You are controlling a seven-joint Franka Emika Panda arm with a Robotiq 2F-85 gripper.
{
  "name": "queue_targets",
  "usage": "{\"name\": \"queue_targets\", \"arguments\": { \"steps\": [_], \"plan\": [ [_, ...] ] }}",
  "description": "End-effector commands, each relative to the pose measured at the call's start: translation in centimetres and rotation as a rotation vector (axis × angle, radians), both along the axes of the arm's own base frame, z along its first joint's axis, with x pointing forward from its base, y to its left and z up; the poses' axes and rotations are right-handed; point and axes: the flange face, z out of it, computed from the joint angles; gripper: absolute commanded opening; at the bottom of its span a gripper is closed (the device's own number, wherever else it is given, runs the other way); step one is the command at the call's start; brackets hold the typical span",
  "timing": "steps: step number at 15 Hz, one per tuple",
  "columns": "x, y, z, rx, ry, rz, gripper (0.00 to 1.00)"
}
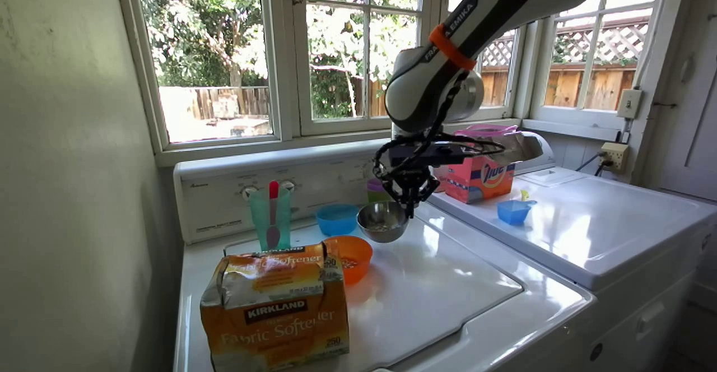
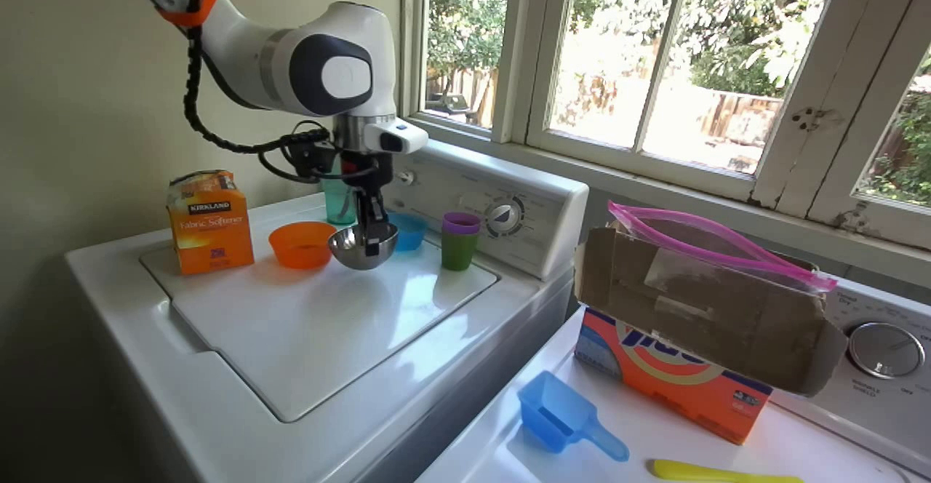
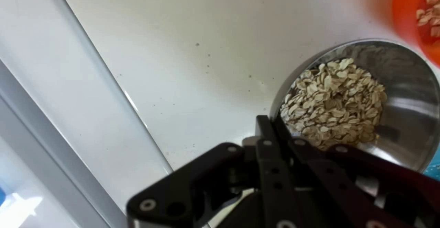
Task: Pour the contents in the silver bowl into the orange bowl
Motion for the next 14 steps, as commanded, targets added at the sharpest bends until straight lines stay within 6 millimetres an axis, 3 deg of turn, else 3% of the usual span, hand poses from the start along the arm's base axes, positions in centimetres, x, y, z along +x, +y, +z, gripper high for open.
{"name": "queue_targets", "arguments": {
  "steps": [1, 6, 12, 13, 14],
  "plan": [
    [-2.2, 1.9, 2.3, -0.126, -0.052, -0.019, 0.01],
    [-3.9, 3.5, 4.9, -0.224, -0.083, -0.022, 0.01],
    [-7.3, 7.3, 6.2, -0.329, -0.077, 0.076, 0.01],
    [-5.3, 6.9, 5.7, -0.276, -0.06, 0.073, 0.01],
    [-5.7, 7.4, 5.8, -0.279, -0.064, 0.079, 0.03]
  ]
}}
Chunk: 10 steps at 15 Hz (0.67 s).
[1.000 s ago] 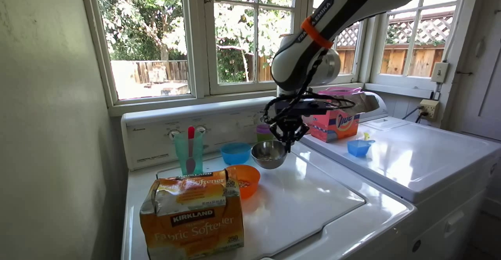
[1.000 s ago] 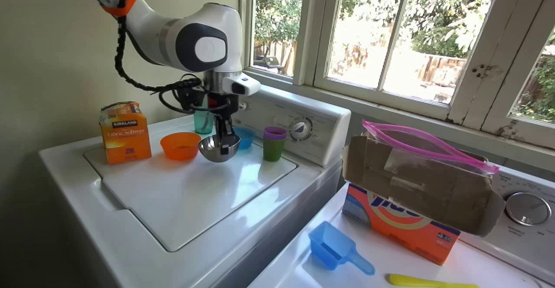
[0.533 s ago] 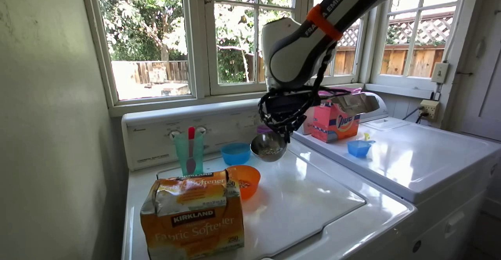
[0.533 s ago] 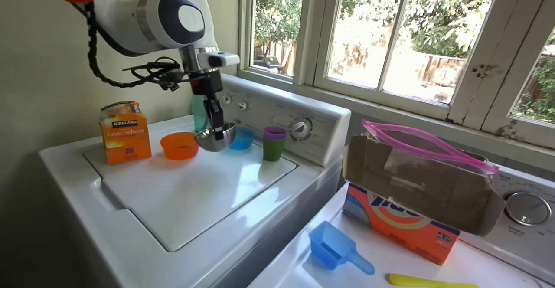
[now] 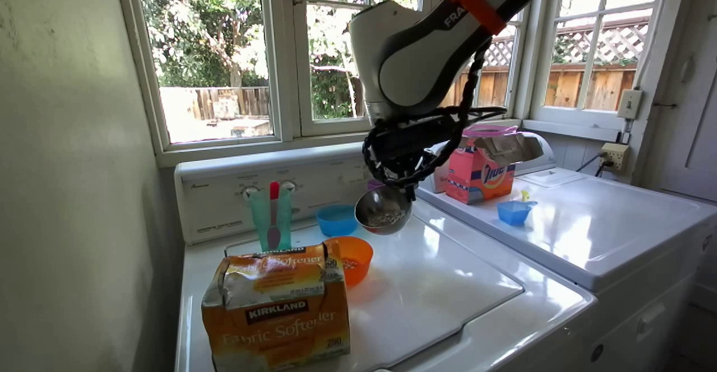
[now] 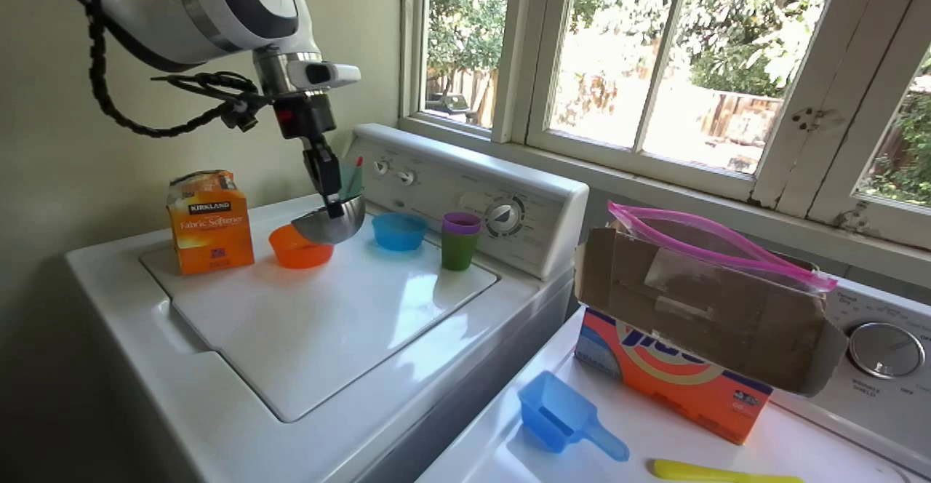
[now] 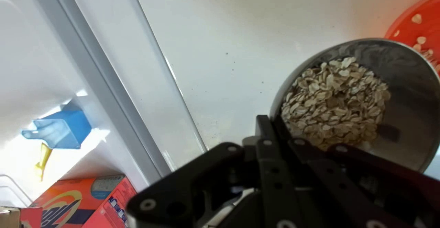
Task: Pour the contents in the silver bowl into the orange bowl
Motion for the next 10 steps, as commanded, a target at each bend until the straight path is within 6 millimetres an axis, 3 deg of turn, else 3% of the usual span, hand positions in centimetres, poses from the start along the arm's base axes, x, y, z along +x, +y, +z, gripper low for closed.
{"name": "queue_targets", "arguments": {
  "steps": [1, 10],
  "plan": [
    [0.0, 0.11, 0.06, 0.0, 0.0, 0.002, 0.03],
    [0.25, -0.43, -0.13, 0.0, 0.004, -0.009, 0.01]
  ]
}}
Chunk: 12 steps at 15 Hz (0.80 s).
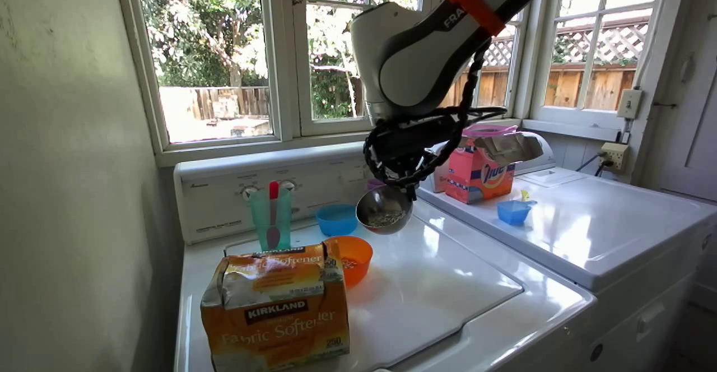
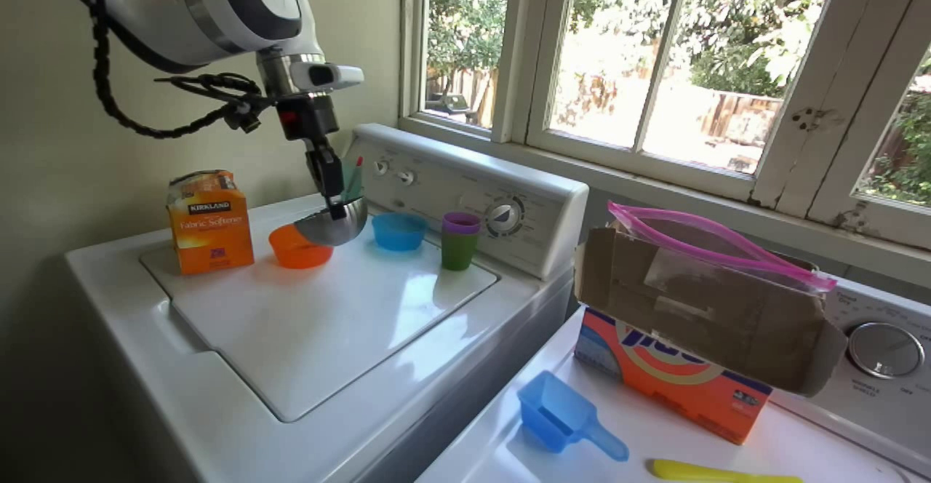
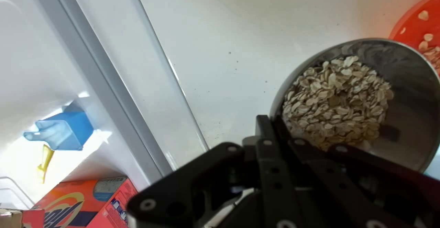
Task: Pour the contents in the silver bowl into the orange bowl
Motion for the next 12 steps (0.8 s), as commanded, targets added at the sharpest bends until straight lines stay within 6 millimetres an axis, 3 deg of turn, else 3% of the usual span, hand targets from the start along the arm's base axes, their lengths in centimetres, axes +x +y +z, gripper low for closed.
{"name": "queue_targets", "arguments": {
  "steps": [1, 7, 12],
  "plan": [
    [0.0, 0.6, 0.1, -0.027, 0.008, -0.004, 0.01],
    [-1.6, 5.7, 1.4, -0.187, 0.031, 0.042, 0.01],
    [-1.4, 9.7, 0.6, -0.405, 0.002, 0.066, 0.01]
  ]
}}
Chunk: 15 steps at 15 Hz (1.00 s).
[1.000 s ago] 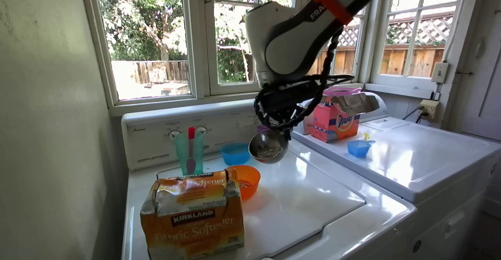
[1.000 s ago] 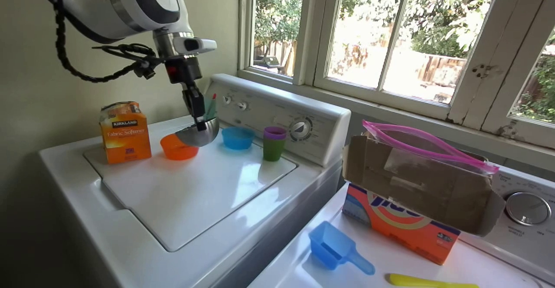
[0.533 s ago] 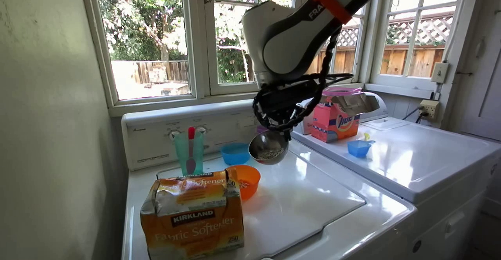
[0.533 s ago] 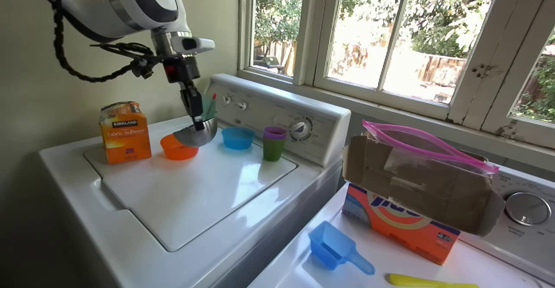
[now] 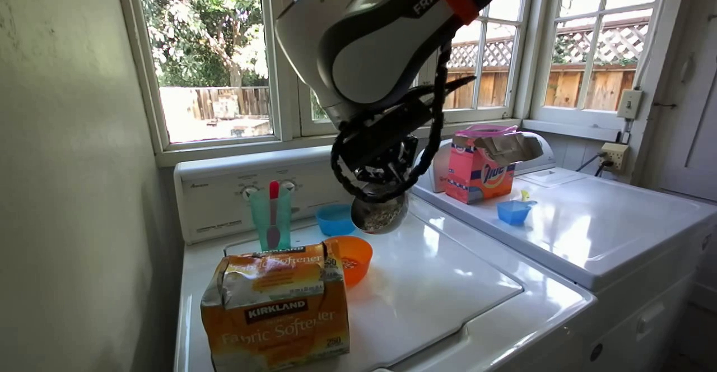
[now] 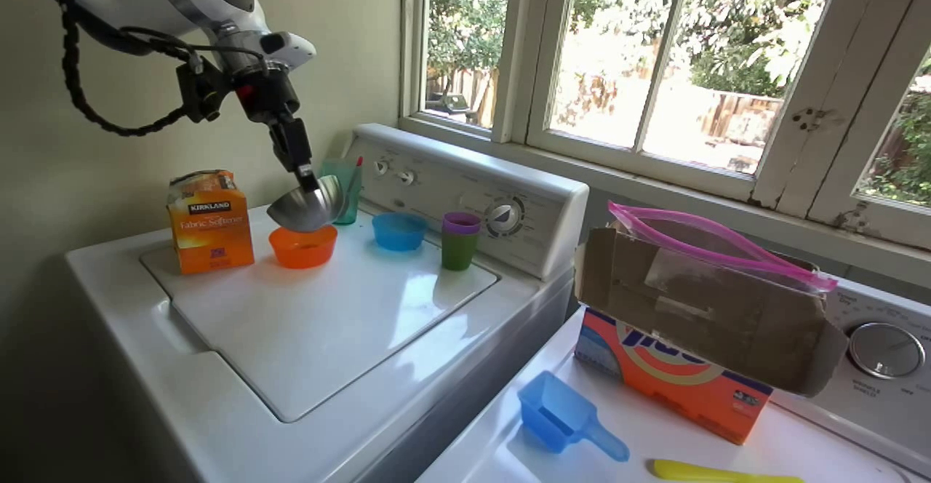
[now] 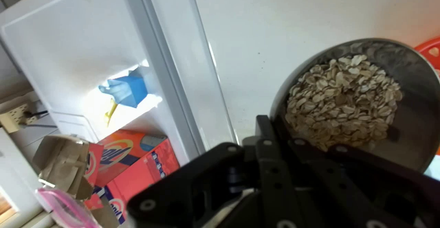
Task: Pour the contents in the silver bowl into the orange bowl
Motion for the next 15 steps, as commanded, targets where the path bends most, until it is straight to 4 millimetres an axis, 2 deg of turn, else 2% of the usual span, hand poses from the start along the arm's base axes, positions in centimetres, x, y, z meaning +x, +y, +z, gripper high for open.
{"name": "queue_targets", "arguments": {
  "steps": [1, 6, 8, 15],
  "plan": [
    [1.7, 2.4, -1.3, -0.127, -0.019, 0.011, 0.01],
    [4.7, 4.3, -3.4, -0.179, -0.014, 0.071, 0.01],
    [5.3, 5.4, -3.9, -0.21, -0.023, 0.08, 0.01],
    [3.3, 10.5, -3.9, -0.396, -0.063, 0.11, 0.01]
  ]
}}
